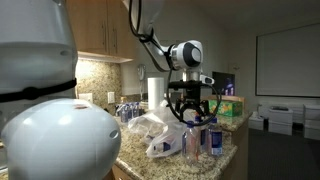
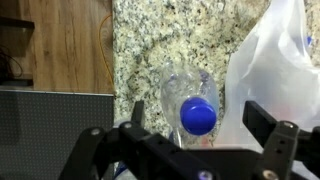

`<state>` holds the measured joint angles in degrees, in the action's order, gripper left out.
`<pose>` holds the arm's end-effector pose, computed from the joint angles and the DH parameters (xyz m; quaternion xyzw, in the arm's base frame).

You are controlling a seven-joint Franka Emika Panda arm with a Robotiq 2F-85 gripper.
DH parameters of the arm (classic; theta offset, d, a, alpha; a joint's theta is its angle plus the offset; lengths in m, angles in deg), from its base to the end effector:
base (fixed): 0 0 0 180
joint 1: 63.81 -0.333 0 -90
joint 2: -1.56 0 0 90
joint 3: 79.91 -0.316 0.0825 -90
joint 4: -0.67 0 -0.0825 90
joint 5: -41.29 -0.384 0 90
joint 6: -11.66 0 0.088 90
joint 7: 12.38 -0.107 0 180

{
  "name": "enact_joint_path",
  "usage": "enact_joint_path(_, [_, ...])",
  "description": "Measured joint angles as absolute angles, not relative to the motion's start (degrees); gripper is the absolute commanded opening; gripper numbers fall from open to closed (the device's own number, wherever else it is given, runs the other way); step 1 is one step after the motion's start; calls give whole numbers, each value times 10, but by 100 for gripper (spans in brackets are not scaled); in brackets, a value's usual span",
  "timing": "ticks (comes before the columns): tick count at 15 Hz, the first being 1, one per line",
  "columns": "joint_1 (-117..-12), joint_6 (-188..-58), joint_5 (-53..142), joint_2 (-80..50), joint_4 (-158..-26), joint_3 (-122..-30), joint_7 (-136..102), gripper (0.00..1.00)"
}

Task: Put the bottles in the plastic bag

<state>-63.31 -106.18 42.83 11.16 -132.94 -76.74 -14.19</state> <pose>0.4681 -0.0317 0.3960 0.9977 -0.0402 -0.0540 0.0061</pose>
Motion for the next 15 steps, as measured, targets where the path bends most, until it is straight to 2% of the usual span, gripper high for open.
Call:
enact_joint_path(1, [-634, -1058, 426, 108, -1329, -768, -135, 74])
enact_joint_path(8, [-634, -1054, 426, 94, -1327, -774, -128, 26])
enact_joint_path(11, [-634, -1053, 426, 93, -1322, -777, -128, 9])
enact_joint_path(15, [-634, -1052, 429, 93, -1320, -780, -128, 11])
